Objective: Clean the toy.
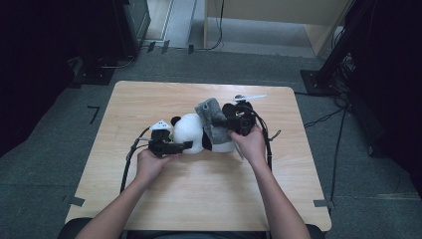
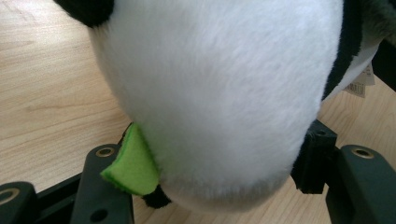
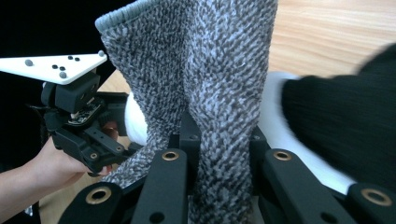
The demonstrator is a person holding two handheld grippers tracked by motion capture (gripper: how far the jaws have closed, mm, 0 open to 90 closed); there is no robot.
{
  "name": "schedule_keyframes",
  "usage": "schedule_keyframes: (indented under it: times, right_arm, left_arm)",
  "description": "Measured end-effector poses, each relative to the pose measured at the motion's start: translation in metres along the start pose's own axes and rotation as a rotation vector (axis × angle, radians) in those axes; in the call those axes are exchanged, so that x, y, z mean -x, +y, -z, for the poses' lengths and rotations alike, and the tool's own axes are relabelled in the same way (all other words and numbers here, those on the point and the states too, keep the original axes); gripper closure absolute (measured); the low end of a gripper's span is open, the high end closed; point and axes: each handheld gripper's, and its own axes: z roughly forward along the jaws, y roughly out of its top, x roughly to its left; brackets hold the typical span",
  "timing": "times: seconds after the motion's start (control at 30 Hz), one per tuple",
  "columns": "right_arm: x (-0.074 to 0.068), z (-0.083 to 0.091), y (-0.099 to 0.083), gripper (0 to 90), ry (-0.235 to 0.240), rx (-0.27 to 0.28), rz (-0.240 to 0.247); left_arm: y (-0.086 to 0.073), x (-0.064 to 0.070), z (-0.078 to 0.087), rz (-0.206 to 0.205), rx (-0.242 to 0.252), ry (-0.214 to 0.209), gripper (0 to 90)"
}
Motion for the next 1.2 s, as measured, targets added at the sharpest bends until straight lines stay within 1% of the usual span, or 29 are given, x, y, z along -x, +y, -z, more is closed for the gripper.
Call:
schedule_keyframes:
  times: [0.1, 0.2, 0.47, 0.5, 0.57, 0.63, 0.73, 0.77, 0.8, 0.87, 0.93, 0.97, 1.0, 1.07, 1.1, 1.13, 1.17, 1.2]
  right_arm:
    - [0.009, 0.011, -0.002, 77.8, -0.003, 0.028, -0.031]
    - [0.018, 0.018, -0.005, 77.8, 0.002, 0.047, -0.056]
    - [0.032, 0.031, -0.01, 77.3, -0.008, 0.074, -0.093]
    - [0.034, 0.032, -0.011, 77.3, -0.014, 0.074, -0.086]
    - [0.036, 0.034, -0.011, 77.1, -0.017, 0.078, -0.087]
    - [0.038, 0.036, -0.011, 77.0, -0.019, 0.079, -0.099]
    - [0.043, 0.041, -0.012, 77.0, -0.035, 0.083, -0.114]
    - [0.045, 0.042, -0.013, 77.0, -0.039, 0.085, -0.118]
    - [0.046, 0.044, -0.014, 77.0, -0.047, 0.087, -0.123]
    - [0.051, 0.048, -0.016, 77.3, -0.084, 0.089, -0.119]
    - [0.056, 0.053, -0.018, 77.7, -0.156, 0.072, -0.113]
    - [0.058, 0.054, -0.019, 77.7, -0.163, 0.068, -0.111]
    - [0.06, 0.056, -0.021, 77.7, -0.151, 0.07, -0.12]
    - [0.06, 0.06, -0.022, 77.7, -0.116, 0.086, -0.124]
    - [0.055, 0.063, -0.021, 77.7, -0.094, 0.103, -0.11]
    - [0.052, 0.065, -0.02, 77.7, -0.083, 0.114, -0.098]
    - [0.046, 0.067, -0.018, 77.6, -0.064, 0.123, -0.089]
    - [0.038, 0.069, -0.016, 77.6, -0.039, 0.135, -0.067]
  left_arm:
    - [0.002, -0.004, 0.0, 0.011, -0.009, -0.016, 38.7]
    - [0.004, -0.005, -0.001, 0.004, -0.015, -0.022, 38.7]
    - [0.005, -0.008, -0.001, 0.011, -0.013, -0.03, 38.9]
    - [0.005, -0.008, -0.001, 0.01, -0.014, -0.03, 39.0]
    - [0.005, -0.009, -0.001, 0.012, -0.016, -0.033, 39.0]
    - [0.005, -0.01, -0.001, 0.019, -0.015, -0.036, 38.9]
    - [0.005, -0.009, 0.0, 0.031, -0.015, -0.039, 39.9]
    - [0.005, -0.008, 0.0, 0.028, -0.013, -0.038, 40.8]
    - [0.006, -0.008, 0.001, 0.03, -0.012, -0.04, 41.7]
    - [0.006, -0.008, 0.003, 0.039, -0.011, -0.042, 43.6]
    - [0.007, -0.011, 0.005, 0.057, -0.004, -0.055, 45.4]
    - [0.007, -0.012, 0.008, 0.068, -0.001, -0.059, 45.9]
    - [0.008, -0.013, 0.01, 0.079, 0.0, -0.066, 46.6]
    - [0.009, -0.013, 0.014, 0.089, -0.007, -0.069, 47.1]
    - [0.009, -0.013, 0.015, 0.087, -0.007, -0.07, 47.2]
    - [0.01, -0.011, 0.018, 0.085, -0.013, -0.071, 47.2]
    - [0.01, -0.009, 0.02, 0.082, -0.02, -0.078, 47.2]
    - [0.011, -0.007, 0.022, 0.075, -0.02, -0.083, 47.2]
